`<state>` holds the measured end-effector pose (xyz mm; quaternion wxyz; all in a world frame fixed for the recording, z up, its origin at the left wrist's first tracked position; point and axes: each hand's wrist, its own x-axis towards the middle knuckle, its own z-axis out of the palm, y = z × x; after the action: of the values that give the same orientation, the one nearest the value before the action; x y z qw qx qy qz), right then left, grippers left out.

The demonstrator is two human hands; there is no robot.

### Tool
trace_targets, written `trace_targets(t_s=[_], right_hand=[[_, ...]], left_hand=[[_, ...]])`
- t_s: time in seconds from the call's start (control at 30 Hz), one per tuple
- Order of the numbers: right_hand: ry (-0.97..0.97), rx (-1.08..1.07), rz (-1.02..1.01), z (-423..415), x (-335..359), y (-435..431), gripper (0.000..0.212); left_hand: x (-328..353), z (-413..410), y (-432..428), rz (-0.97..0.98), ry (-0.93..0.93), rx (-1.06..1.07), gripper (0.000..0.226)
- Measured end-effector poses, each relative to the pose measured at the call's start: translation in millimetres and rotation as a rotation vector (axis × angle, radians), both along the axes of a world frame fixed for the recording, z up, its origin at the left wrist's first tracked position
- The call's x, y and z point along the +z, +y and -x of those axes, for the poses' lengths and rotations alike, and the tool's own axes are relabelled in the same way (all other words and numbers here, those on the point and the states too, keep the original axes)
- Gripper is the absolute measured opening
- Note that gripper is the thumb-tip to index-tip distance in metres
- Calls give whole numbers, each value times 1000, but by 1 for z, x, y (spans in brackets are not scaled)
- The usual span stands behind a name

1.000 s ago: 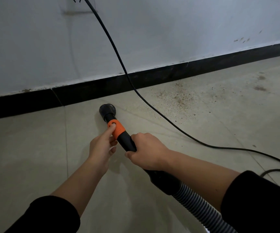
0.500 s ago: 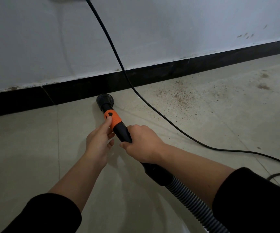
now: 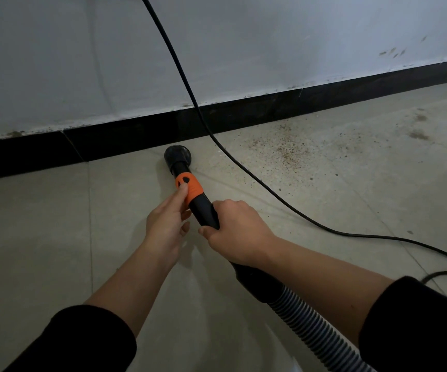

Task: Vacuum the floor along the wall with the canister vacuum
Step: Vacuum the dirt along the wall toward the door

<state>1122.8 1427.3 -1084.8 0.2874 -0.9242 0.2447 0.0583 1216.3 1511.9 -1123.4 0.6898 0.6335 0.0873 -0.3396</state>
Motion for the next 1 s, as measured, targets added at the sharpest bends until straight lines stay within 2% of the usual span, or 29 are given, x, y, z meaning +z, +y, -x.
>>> trace_targets(t_s=[0.3, 0.63, 1.0], right_hand=[[23, 13, 32, 21, 5, 2, 23], [45, -4, 39, 35, 14, -3, 24], [88, -59, 72, 63, 22, -14, 25]], left_hand=[[0, 17, 4, -21, -5, -52, 43], [4, 28, -3, -35, 1, -103, 46], [7, 50, -23, -29, 17, -202, 38]])
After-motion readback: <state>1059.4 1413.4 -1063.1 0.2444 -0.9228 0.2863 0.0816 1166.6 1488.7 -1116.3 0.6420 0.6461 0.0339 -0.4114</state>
